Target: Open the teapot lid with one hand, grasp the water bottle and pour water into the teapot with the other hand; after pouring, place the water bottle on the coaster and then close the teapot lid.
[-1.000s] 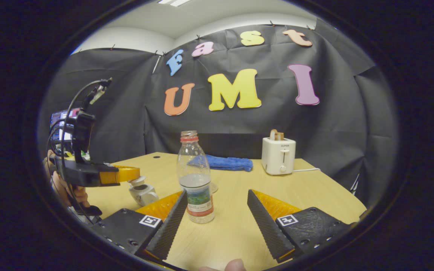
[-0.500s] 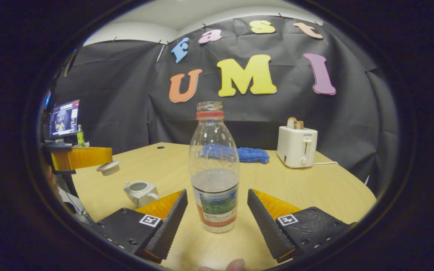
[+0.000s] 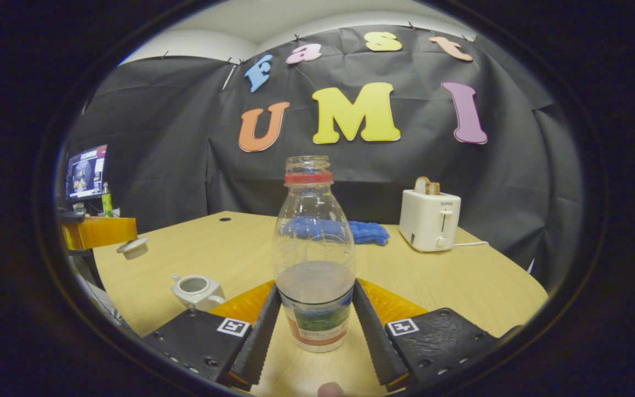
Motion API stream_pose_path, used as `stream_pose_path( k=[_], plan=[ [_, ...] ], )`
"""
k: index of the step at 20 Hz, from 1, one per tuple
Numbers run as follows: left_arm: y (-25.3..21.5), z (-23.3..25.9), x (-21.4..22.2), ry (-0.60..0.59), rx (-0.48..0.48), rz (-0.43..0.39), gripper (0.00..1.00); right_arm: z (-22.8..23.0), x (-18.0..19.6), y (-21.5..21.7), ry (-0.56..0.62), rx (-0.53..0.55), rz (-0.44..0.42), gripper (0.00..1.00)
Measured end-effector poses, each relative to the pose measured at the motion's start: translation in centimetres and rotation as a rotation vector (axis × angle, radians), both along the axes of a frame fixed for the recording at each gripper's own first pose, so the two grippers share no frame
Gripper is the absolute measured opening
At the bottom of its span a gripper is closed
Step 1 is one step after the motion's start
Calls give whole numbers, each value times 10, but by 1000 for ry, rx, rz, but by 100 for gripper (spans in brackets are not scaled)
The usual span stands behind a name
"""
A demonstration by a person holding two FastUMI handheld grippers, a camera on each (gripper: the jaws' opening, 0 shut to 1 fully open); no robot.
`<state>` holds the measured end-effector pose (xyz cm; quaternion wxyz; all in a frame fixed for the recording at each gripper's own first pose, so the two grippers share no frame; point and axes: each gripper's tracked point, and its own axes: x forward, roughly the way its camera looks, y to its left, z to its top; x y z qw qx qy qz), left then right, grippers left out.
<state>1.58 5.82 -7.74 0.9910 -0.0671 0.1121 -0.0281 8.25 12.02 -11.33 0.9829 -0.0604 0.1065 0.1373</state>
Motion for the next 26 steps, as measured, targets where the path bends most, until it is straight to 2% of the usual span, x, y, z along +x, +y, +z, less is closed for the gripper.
stream_pose_path(
  k=[8,15,21,26],
  plan=[
    [7,5,-1,-13,8,-10,3,23,7,9,-182,-479,72,72],
    [26,5,0,-14,15,8,3,9,26,14,-267,-933,115,73],
    [40,6,-2,-10,6,23,3,-10,32,23,-351,-1205,203,73],
    [44,5,-3,-6,10,20,3,-8,33,28,-429,-1356,233,74]
  ],
)
